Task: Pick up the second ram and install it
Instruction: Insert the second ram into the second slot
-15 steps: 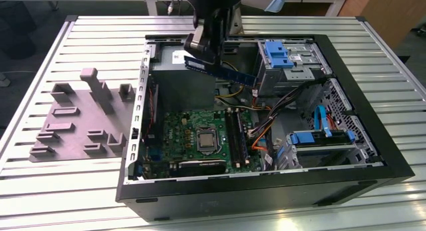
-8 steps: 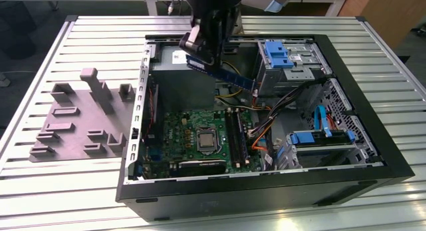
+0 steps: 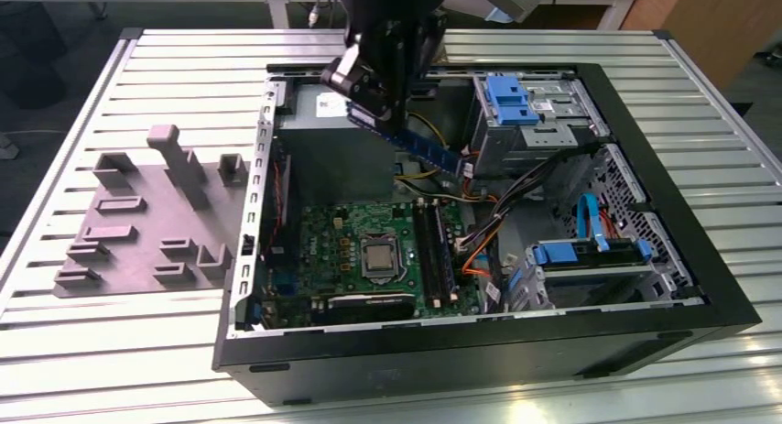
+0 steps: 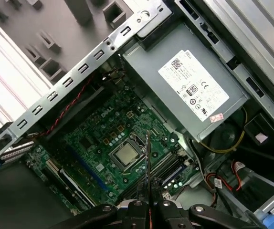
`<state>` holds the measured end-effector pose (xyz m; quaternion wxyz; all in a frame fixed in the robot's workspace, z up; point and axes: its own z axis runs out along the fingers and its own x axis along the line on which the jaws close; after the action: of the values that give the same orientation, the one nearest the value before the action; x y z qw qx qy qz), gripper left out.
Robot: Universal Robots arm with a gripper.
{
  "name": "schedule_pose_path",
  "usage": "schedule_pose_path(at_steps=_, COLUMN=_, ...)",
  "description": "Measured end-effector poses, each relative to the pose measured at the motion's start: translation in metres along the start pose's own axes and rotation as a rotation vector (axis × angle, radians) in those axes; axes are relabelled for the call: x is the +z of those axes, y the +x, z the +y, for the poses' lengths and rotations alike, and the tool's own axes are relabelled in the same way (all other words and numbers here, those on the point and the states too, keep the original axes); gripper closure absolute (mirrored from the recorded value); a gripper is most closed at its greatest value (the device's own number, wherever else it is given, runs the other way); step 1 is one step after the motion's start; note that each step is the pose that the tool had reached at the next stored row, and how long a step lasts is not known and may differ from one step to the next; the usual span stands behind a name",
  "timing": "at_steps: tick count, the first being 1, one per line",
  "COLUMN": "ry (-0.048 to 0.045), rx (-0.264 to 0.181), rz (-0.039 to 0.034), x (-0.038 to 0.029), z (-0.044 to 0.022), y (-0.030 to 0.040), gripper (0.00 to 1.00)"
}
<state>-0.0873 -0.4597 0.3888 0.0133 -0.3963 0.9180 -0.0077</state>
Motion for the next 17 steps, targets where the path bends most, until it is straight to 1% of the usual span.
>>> schedule_pose_path(at_steps=2, ry=0.0006, rx=0.031, rz=0.0007, x=0.0002, z=0.0, y=0.0, gripper=0.86)
schedule_pose_path(at_steps=4, ry=0.001, rx=0.05, rz=0.0012, x=0.0002, z=0.0, y=0.0, gripper=0.86)
schedule_pose_path(at_steps=17, ry=0.001, rx=0.053, rz=0.0012, x=0.0003, z=0.0, y=0.0, gripper=0.86)
